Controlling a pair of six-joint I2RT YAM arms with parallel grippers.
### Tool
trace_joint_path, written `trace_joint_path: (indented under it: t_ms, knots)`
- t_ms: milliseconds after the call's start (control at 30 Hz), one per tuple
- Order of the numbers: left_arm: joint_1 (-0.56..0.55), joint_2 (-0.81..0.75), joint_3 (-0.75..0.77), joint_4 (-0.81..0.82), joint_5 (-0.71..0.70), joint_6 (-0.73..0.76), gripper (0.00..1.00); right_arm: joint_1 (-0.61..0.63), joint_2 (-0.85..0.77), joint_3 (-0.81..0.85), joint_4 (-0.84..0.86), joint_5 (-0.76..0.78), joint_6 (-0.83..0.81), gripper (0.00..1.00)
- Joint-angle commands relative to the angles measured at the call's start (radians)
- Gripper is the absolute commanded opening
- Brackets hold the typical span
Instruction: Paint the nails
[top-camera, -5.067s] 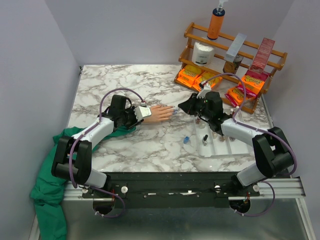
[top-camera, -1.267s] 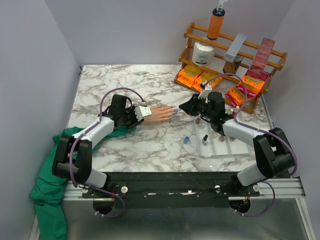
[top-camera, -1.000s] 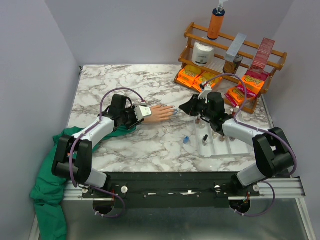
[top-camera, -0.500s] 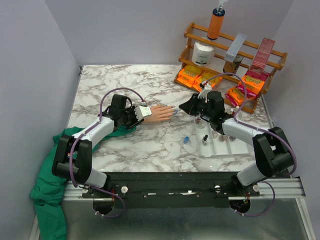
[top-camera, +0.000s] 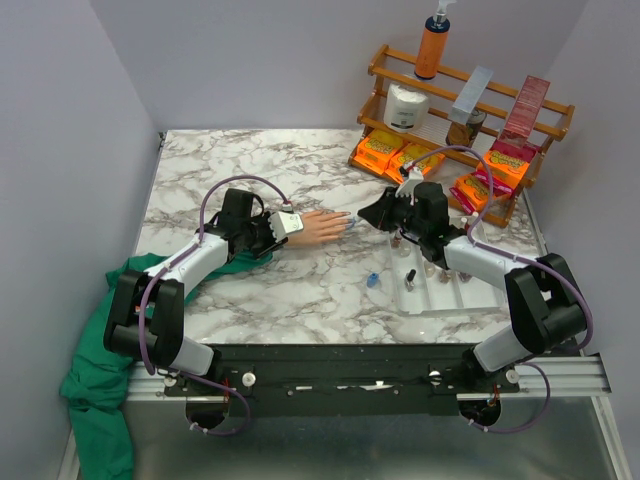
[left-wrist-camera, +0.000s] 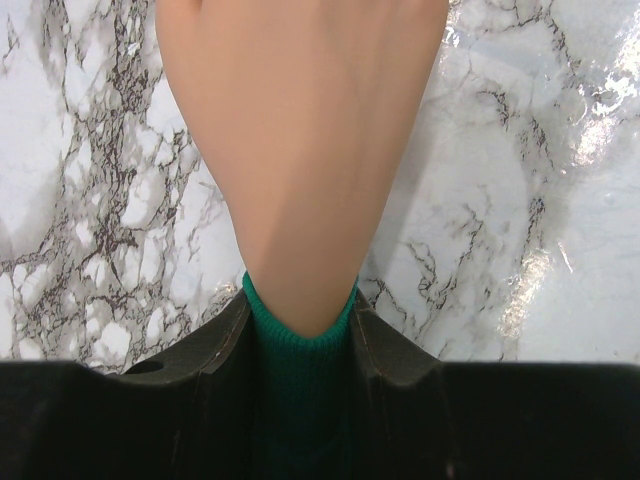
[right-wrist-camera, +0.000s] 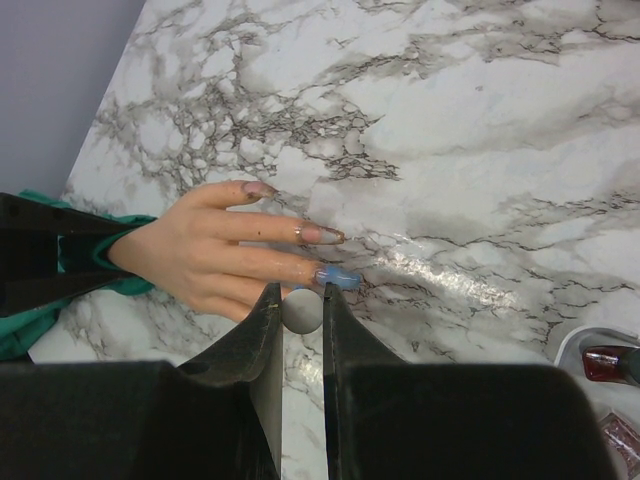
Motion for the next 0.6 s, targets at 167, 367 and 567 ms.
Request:
trace_joint_path:
  t_ms: [167,367,567]
  knots:
    - [-0.001,-0.001,0.03,0.008,0.066,-0.024,0.0,0.0,0.018,0.035,-0.006,0.045,0.012,0.01]
    - [-0.001,0.001,0.031,0.007,0.067,-0.021,0.0,0.0,0.018,0.032,-0.006,0.051,0.02,0.01]
    - [-0.001,-0.001,0.031,0.008,0.064,-0.024,0.0,0.0,0.018,0.026,-0.012,0.057,0.012,0.01]
